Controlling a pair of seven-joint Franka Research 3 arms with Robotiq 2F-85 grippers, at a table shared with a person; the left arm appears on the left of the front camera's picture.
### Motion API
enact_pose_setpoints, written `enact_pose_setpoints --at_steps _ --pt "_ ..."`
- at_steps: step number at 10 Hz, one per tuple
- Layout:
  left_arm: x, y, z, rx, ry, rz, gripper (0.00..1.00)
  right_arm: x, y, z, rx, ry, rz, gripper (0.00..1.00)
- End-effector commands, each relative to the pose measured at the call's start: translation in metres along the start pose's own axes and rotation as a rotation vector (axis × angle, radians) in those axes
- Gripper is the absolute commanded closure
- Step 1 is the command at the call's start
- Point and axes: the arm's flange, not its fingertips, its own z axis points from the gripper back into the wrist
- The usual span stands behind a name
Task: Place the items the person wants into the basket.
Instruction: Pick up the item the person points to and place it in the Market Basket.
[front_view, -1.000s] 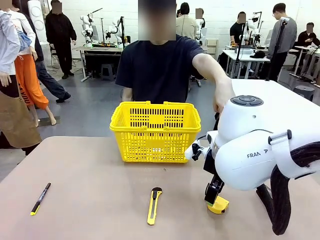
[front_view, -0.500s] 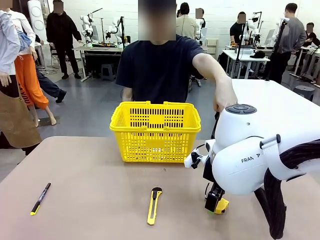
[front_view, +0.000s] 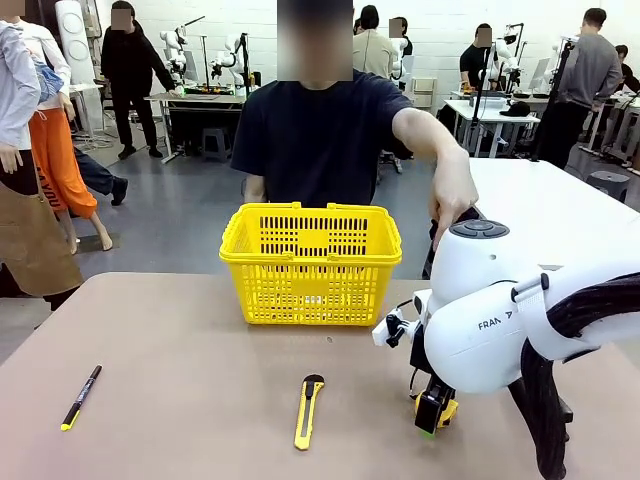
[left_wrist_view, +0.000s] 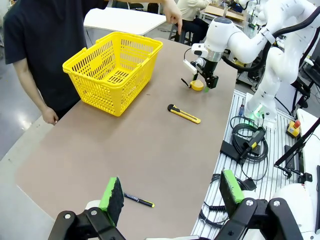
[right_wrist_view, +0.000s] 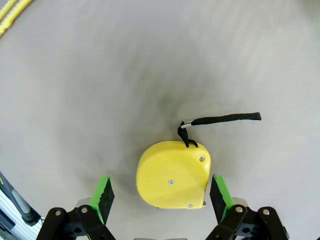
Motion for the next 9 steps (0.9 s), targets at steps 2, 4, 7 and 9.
enact_pose_setpoints --at_steps 2,4,7,9 --pt "-0.0002 0.0003 0.0013 -0.006 -0.015 -0.026 0.00 -0.0085 -0.0058 -0.0146 -0.027 0.012 0.034 0.00" --pt "-0.0002 0.0003 0.0013 -0.006 -0.015 -0.026 0.00 -0.0088 -0.0040 -0.0137 -0.035 0.007 0.055 0.60" --pt "-0.0002 0.0003 0.0013 -0.006 -0.015 -0.026 0.00 -0.0097 -0.0034 -0.0137 -0.040 0.003 0.059 1.00" --pt "-0.0002 0.0003 0.0013 -0.006 -0.015 -0.026 0.00 -0.0094 -0.0031 -0.0127 -0.045 -0.001 0.060 0.96"
